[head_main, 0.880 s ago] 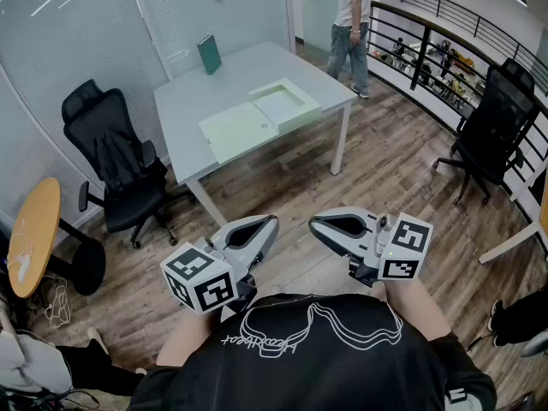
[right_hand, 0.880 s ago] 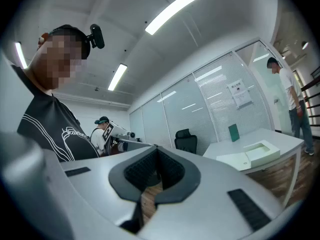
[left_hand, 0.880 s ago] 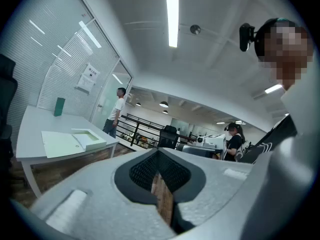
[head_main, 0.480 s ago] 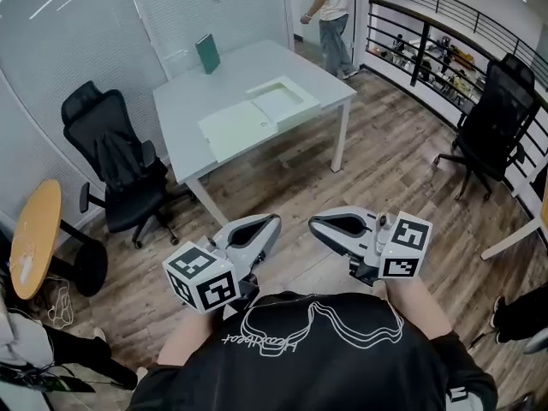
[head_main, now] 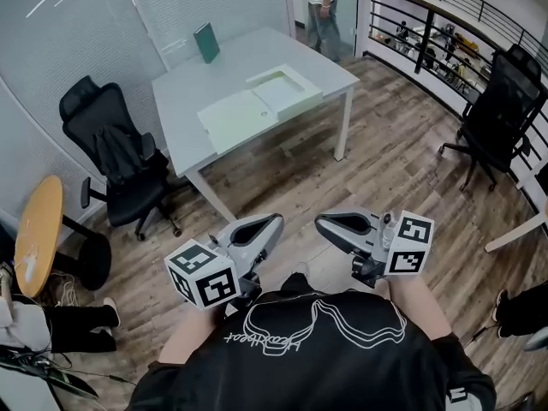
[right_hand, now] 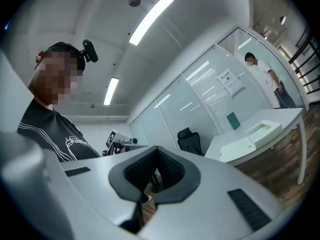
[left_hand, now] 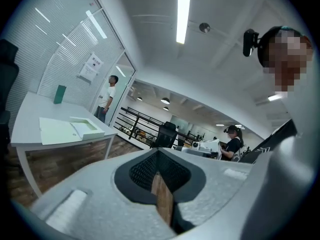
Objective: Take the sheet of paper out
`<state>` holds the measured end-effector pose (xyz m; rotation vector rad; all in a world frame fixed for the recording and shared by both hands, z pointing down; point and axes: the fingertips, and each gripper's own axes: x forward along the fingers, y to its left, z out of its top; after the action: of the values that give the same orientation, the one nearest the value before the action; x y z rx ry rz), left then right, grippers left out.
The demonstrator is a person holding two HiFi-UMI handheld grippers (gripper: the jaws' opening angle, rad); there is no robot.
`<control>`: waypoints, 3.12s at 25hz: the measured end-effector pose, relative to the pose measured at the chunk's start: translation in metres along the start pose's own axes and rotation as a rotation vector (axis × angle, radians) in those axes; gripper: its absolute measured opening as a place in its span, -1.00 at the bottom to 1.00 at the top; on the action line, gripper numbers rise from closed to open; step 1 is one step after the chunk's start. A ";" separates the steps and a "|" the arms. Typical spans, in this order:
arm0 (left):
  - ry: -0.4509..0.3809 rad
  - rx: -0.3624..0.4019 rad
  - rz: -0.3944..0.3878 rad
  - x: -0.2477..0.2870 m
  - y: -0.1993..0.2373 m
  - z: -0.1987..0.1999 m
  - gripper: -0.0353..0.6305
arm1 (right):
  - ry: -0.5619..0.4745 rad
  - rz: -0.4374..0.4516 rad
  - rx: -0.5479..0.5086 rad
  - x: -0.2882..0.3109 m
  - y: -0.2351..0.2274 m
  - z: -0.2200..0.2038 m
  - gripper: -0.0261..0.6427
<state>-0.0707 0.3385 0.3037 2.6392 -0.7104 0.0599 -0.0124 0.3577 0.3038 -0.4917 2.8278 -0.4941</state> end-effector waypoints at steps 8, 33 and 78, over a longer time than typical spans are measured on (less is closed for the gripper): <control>0.034 -0.029 -0.025 0.029 0.020 -0.008 -0.86 | 0.002 -0.054 0.026 -0.012 -0.035 0.001 -0.90; 0.036 -0.170 -0.041 0.176 0.263 0.083 -0.86 | 0.085 -0.162 0.087 0.076 -0.306 0.058 -0.90; 0.175 -0.631 0.366 0.341 0.619 0.036 -0.41 | 0.226 -0.055 0.303 0.163 -0.649 0.110 -0.90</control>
<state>-0.0800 -0.3248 0.5496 1.8642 -0.9560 0.1414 0.0529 -0.3082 0.4123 -0.4787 2.8765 -1.0288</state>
